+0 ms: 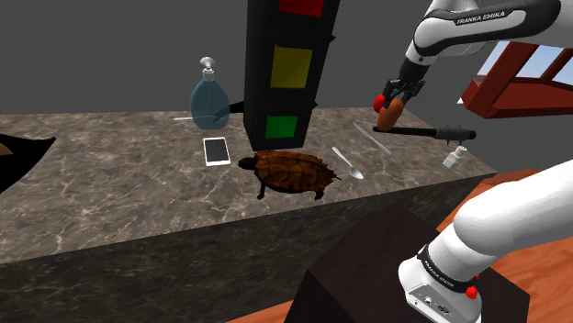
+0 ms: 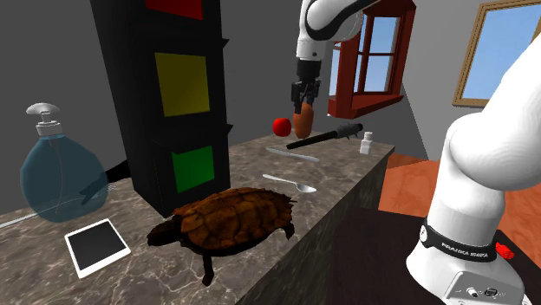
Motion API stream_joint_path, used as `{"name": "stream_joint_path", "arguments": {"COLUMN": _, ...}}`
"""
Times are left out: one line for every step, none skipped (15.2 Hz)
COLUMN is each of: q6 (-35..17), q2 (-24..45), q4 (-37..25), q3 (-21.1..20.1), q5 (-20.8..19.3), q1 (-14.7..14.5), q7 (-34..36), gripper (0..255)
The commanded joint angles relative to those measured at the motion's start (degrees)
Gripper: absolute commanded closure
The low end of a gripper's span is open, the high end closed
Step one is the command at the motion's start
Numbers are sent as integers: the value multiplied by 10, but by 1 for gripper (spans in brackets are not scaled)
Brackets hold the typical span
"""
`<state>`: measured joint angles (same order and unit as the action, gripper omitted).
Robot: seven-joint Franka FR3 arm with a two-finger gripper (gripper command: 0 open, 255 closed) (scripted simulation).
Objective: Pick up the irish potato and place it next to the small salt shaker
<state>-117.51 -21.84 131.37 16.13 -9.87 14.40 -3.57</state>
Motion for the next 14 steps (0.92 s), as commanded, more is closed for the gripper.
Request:
{"name": "stream_joint_path", "arguments": {"q6": 4, "q2": -24, "q4": 17, "q3": 15, "q5": -9, "q1": 12, "q7": -22, "gripper": 255}}
{"name": "stream_joint_path", "arguments": {"q6": 6, "q2": -36, "q4": 26, "q3": 22, "q5": -14, "q1": 19, "q7": -32, "gripper": 255}}
{"name": "stream_joint_path", "arguments": {"q6": 8, "q2": -48, "q4": 34, "q3": 30, "q5": -20, "q1": 25, "q7": -43, "gripper": 255}}
{"name": "stream_joint_path", "arguments": {"q6": 10, "q2": -59, "q4": 42, "q3": 37, "q5": -25, "q1": 32, "q7": -53, "gripper": 255}}
{"name": "stream_joint_path", "arguments": {"q6": 12, "q2": -70, "q4": 49, "q3": 45, "q5": -31, "q1": 38, "q7": -64, "gripper": 255}}
{"name": "stream_joint_path", "arguments": {"q6": 14, "q2": -80, "q4": 55, "q3": 53, "q5": -37, "q1": 45, "q7": -76, "gripper": 255}}
{"name": "stream_joint_path", "arguments": {"q6": 17, "q2": -90, "q4": 60, "q3": 62, "q5": -42, "q1": 52, "q7": -87, "gripper": 255}}
{"name": "stream_joint_path", "arguments": {"q6": 19, "q2": -99, "q4": 65, "q3": 70, "q5": -48, "q1": 59, "q7": -99, "gripper": 255}}
{"name": "stream_joint_path", "arguments": {"q6": 22, "q2": -108, "q4": 69, "q3": 79, "q5": -54, "q1": 66, "q7": -111, "gripper": 255}}
{"name": "stream_joint_path", "arguments": {"q6": 25, "q2": -116, "q4": 73, "q3": 88, "q5": -60, "q1": 73, "q7": -123, "gripper": 255}}
{"name": "stream_joint_path", "arguments": {"q6": 27, "q2": -124, "q4": 76, "q3": 97, "q5": -66, "q1": 80, "q7": -136, "gripper": 255}}
{"name": "stream_joint_path", "arguments": {"q6": 30, "q2": -131, "q4": 78, "q3": 106, "q5": -71, "q1": 87, "q7": -148, "gripper": 255}}
{"name": "stream_joint_path", "arguments": {"q6": 33, "q2": -137, "q4": 79, "q3": 116, "q5": -77, "q1": 94, "q7": -161, "gripper": 255}}
{"name": "stream_joint_path", "arguments": {"q6": 35, "q2": -143, "q4": 80, "q3": 126, "q5": -83, "q1": 101, "q7": -174, "gripper": 255}}
